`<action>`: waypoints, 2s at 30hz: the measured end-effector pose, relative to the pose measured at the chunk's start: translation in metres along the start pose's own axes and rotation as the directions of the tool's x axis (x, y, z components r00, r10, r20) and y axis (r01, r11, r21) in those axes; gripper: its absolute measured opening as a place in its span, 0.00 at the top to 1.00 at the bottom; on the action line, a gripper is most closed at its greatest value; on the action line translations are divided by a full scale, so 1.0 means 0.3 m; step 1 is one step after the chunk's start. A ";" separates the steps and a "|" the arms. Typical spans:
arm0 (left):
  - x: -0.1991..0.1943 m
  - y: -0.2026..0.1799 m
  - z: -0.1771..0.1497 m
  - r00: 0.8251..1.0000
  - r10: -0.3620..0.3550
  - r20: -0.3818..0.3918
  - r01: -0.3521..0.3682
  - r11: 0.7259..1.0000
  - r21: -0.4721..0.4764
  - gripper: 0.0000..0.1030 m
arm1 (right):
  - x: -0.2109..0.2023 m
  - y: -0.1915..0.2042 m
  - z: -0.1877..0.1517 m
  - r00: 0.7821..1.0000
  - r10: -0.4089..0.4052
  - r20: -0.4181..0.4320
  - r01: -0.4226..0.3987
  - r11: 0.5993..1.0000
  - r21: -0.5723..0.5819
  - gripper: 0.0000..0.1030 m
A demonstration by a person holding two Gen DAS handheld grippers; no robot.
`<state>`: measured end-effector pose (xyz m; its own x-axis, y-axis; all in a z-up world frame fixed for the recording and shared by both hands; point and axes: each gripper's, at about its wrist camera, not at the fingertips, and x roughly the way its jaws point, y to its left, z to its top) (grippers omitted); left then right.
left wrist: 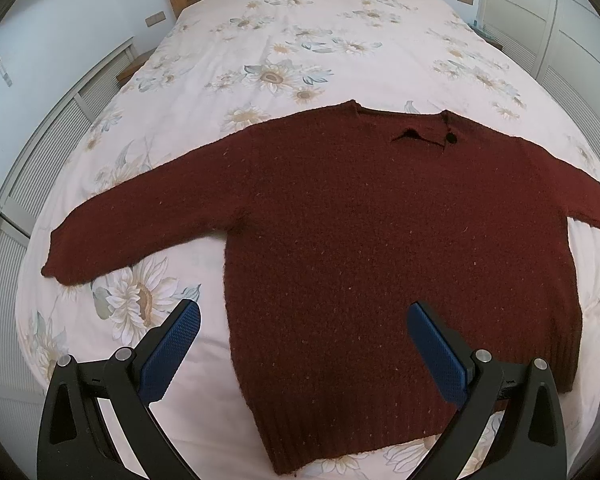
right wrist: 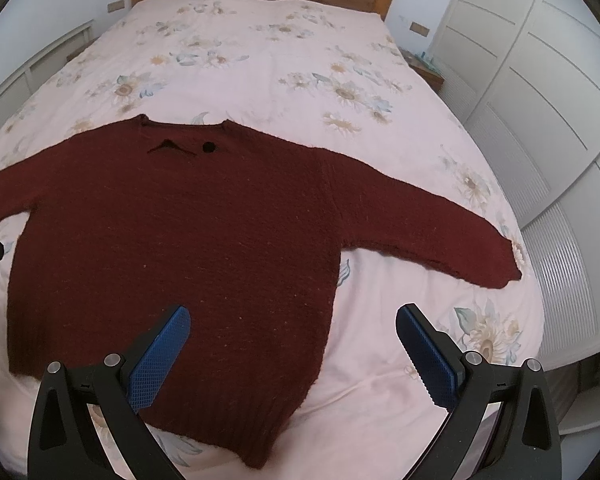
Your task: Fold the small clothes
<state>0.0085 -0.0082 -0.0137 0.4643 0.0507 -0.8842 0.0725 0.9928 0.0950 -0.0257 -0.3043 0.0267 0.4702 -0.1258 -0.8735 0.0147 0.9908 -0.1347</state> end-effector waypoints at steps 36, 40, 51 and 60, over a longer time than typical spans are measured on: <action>0.272 -0.017 0.245 0.998 -0.018 -0.052 0.019 0.999 0.032 0.01 | 0.811 -1.090 -0.046 0.978 0.027 -0.208 0.132 0.690 0.712 0.01; 0.297 -0.003 0.236 0.997 -0.019 -0.070 0.021 0.999 0.026 0.01 | 0.834 -1.131 -0.042 0.984 0.037 -0.176 0.107 0.667 0.737 0.02; 0.301 0.054 0.212 0.998 -0.004 -0.067 0.004 1.000 -0.014 0.01 | 0.717 -1.166 0.060 0.993 0.007 -0.115 0.073 0.738 0.671 0.86; 0.281 0.078 0.209 0.996 -0.076 -0.053 0.074 0.997 -0.035 0.01 | 0.401 -0.880 0.294 0.994 0.043 0.103 -0.087 0.876 0.474 0.86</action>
<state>0.1047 0.0125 -0.0575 0.4101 -0.0188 -0.9118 0.0756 0.9970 0.0134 0.1048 -0.5764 -0.0017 0.5591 -0.0770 -0.8255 0.3902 0.9029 0.1801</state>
